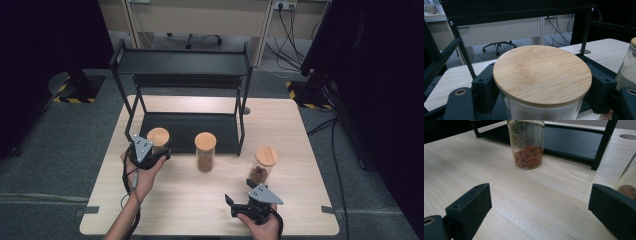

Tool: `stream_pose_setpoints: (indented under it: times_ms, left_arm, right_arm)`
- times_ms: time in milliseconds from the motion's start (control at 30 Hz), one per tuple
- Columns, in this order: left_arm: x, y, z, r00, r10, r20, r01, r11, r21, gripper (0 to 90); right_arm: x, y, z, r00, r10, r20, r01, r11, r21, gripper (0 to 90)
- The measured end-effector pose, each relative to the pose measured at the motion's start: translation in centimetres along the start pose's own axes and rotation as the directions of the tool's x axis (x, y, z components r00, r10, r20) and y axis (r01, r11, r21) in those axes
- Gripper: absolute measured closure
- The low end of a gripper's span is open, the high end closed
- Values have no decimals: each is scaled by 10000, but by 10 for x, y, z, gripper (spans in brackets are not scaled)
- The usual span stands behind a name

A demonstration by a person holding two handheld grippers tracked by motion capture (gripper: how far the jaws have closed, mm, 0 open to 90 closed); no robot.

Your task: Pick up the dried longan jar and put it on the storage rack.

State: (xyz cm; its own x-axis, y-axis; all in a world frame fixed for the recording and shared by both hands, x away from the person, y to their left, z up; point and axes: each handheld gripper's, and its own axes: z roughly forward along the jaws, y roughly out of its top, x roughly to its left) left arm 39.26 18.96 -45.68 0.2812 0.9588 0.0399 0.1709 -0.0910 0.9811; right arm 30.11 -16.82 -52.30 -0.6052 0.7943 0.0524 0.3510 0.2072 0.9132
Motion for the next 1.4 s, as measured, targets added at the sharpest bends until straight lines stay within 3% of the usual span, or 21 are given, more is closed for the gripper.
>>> stream_pose_setpoints:
  times_ms: [1400]
  left_arm:
    - [1,7,21,9997,-143,-199,143,9999,-29,248]
  right_arm:
    - [0,0,0,10000,-10,4,10,10000,3,51]
